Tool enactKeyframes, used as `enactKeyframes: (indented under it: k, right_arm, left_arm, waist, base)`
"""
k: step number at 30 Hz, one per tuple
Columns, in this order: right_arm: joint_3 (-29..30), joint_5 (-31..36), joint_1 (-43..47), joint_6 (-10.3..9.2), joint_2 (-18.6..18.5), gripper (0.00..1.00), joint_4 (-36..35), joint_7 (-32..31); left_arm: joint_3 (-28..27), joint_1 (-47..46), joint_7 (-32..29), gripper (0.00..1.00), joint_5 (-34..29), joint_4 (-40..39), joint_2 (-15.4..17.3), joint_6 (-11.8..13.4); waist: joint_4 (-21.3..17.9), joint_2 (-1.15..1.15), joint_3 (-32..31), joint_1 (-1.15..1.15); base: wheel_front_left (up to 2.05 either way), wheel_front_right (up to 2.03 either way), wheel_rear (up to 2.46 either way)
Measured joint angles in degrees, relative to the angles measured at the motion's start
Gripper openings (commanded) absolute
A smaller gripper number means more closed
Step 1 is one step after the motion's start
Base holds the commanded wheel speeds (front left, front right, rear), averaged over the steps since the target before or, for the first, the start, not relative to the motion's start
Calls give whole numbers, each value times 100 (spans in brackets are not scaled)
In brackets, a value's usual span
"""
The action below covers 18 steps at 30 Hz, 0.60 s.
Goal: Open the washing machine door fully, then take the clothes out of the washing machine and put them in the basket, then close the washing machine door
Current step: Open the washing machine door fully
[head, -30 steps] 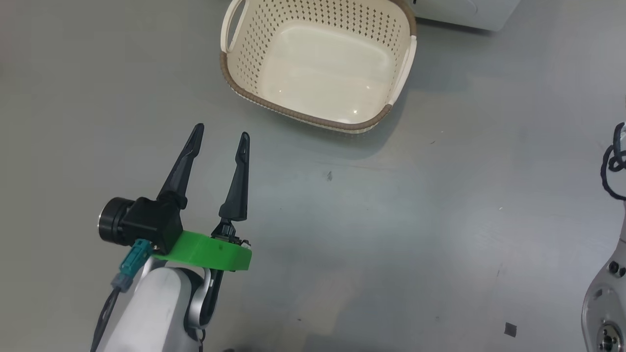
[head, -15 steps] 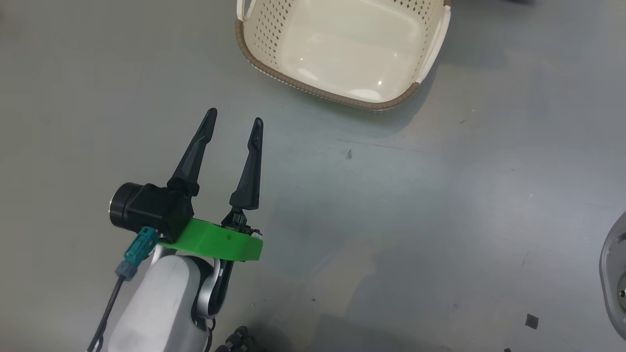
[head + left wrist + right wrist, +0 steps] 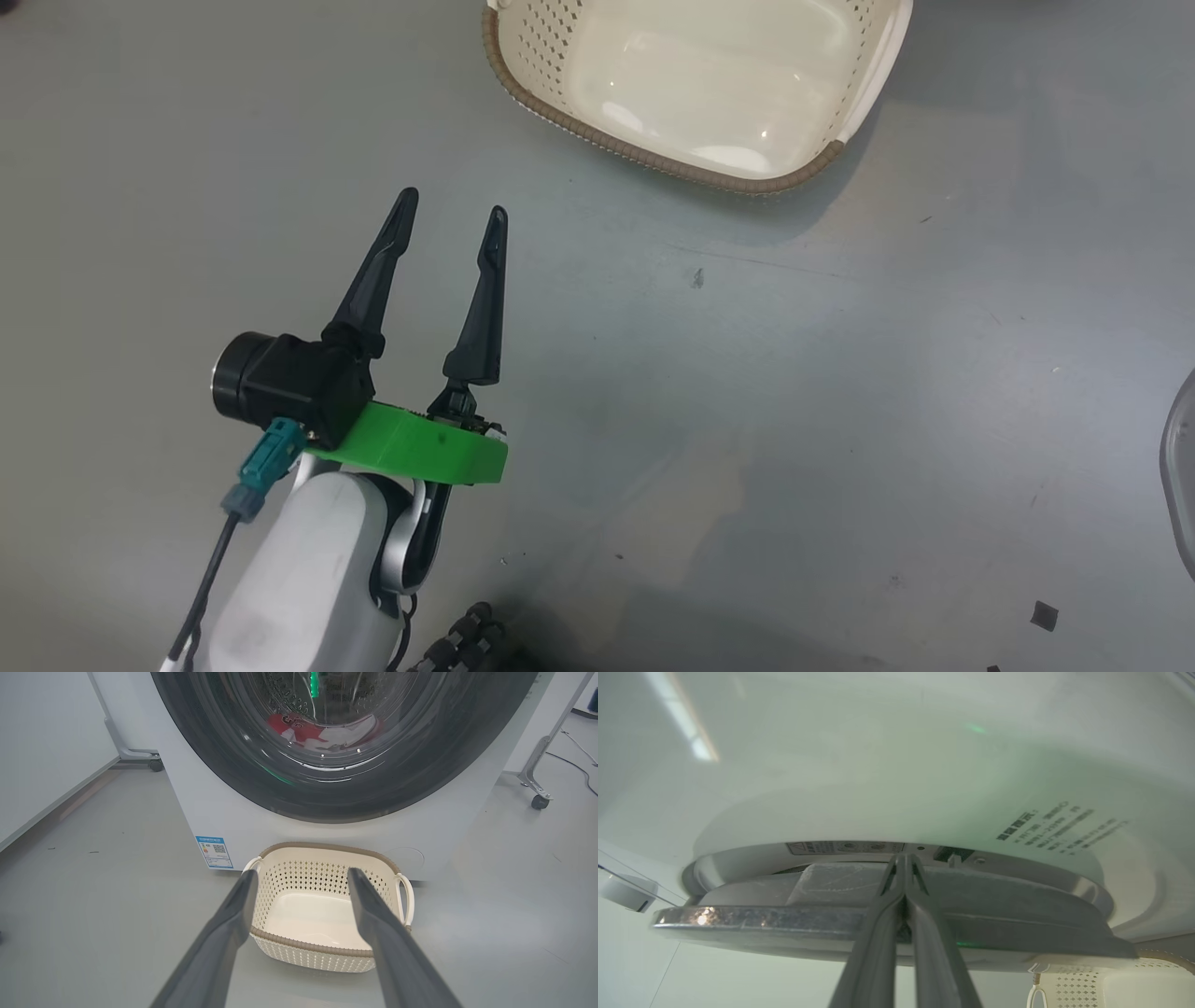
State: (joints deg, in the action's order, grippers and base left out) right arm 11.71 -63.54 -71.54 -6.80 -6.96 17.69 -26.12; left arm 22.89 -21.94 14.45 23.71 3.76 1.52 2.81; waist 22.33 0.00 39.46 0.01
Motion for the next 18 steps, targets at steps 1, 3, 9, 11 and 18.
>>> enactKeyframes:
  k: [1,3,9,11,18]
  right_arm:
    - [12,-10,-49,0,8,0,31,-4]
    - [44,-63,-158,-1,14,0,97,-4]
    - [79,-120,-345,-43,19,0,349,-98]
    - [109,-155,-386,-43,12,0,425,-108]
    - [234,-399,-598,-44,-11,0,709,-261]
  left_arm:
    - [11,-7,0,100,3,3,0,1]
    - [29,-16,0,100,38,3,-2,11]
    - [43,-36,0,100,45,9,-4,47]
    - [46,-36,0,100,56,16,-5,48]
    - [86,-39,0,100,159,3,-9,51]
  waist:
    - [9,0,5,0]
    - [26,0,14,0]
    - [76,0,42,0]
    - [93,0,49,0]
    - [136,0,64,0]
  base:
    - [0,0,0]
    - [0,0,0]
    - [0,0,0]
    - [0,0,0]
    - [0,0,0]
